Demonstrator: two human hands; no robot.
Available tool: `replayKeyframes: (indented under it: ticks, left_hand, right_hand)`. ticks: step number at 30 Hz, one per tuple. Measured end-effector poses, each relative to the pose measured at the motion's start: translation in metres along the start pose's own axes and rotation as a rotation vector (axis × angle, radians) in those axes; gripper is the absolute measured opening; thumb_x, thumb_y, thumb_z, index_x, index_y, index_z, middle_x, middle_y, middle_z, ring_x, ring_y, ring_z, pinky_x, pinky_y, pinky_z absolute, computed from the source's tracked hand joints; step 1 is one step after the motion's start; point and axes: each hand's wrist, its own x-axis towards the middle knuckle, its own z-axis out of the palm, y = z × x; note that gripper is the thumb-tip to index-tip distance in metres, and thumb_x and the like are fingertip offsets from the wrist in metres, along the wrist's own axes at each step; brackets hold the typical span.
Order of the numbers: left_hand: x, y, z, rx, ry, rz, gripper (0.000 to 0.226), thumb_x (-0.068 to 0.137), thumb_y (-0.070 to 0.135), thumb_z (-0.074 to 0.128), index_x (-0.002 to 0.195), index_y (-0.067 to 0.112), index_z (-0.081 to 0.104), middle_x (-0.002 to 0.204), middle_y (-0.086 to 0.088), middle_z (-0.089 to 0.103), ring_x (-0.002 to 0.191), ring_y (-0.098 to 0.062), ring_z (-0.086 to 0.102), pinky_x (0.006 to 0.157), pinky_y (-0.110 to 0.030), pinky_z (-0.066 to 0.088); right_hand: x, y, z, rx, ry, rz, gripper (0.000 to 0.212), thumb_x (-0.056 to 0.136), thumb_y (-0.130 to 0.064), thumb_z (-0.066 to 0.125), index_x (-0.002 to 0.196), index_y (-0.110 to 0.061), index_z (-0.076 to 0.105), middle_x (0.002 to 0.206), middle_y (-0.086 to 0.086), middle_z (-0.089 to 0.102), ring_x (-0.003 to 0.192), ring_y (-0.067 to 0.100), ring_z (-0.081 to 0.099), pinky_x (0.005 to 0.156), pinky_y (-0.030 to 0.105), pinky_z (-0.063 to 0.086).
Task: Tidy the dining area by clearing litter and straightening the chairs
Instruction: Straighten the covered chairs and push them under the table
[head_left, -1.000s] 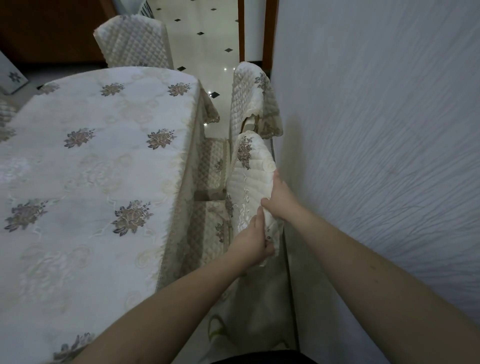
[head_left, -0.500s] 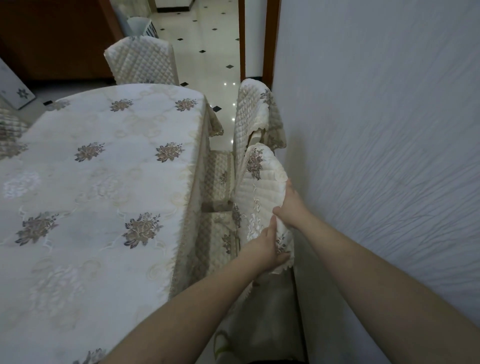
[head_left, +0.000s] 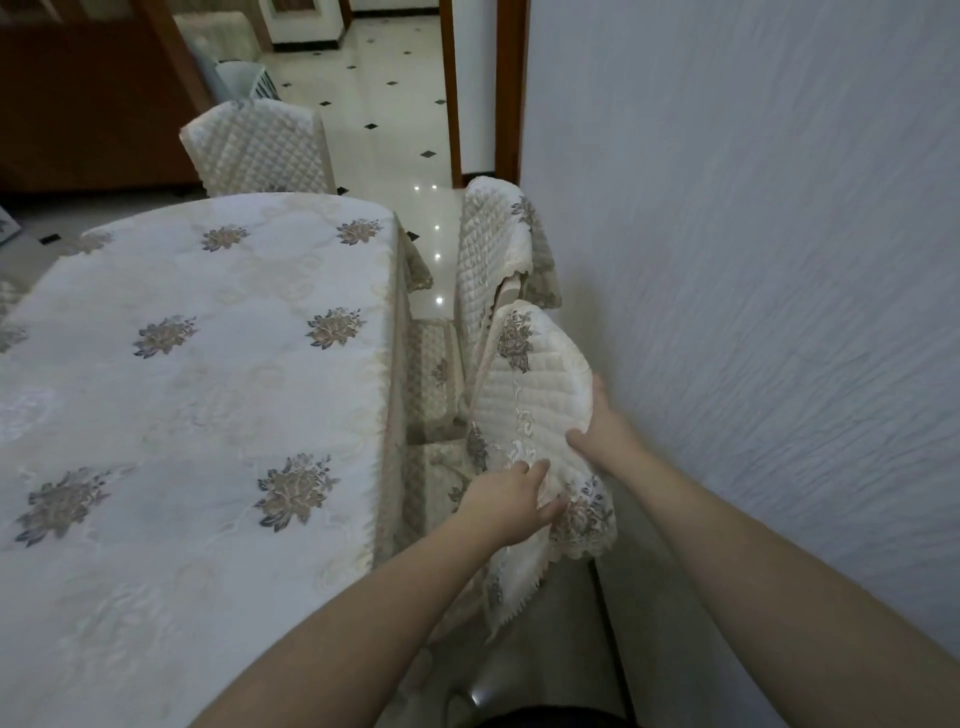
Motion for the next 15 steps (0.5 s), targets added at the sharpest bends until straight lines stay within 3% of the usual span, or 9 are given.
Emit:
replayKeyframes:
  ticks: [6, 11, 15]
  left_hand:
    - [-0.011, 0.009, -0.002, -0.016, -0.014, 0.115, 0.077, 0.091, 0.067, 0.033, 0.15, 0.02, 0.018, 0.143, -0.008, 0.044, 0.116, -0.03, 0.054, 0.083, -0.041, 0.045]
    - [-0.018, 0.027, 0.002, 0.021, -0.019, 0.161, 0.089, 0.093, 0.059, 0.04, 0.152, 0.007, 0.0, 0.138, -0.013, 0.049, 0.11, -0.031, 0.057, 0.075, -0.037, 0.043]
    - [-0.017, 0.03, 0.006, 0.025, -0.039, 0.15, 0.09, 0.093, 0.058, 0.041, 0.151, 0.006, -0.003, 0.136, -0.014, 0.05, 0.108, -0.032, 0.058, 0.073, -0.038, 0.043]
  right_hand:
    - [0.0, 0.0, 0.004, -0.006, 0.014, 0.015, 0.099, 0.07, -0.033, 0.06, 0.147, -0.039, -0.001, 0.116, 0.015, 0.058, 0.088, 0.032, 0.061, 0.079, 0.04, 0.054]
    - [-0.013, -0.008, 0.003, -0.065, 0.027, 0.043, 0.099, 0.076, -0.026, 0.064, 0.149, -0.036, -0.002, 0.117, 0.018, 0.056, 0.088, 0.033, 0.06, 0.07, 0.03, 0.046]
    - [-0.013, -0.005, 0.004, -0.094, 0.041, 0.048, 0.1, 0.077, -0.025, 0.064, 0.15, -0.036, -0.003, 0.121, 0.022, 0.054, 0.091, 0.034, 0.06, 0.068, 0.029, 0.044]
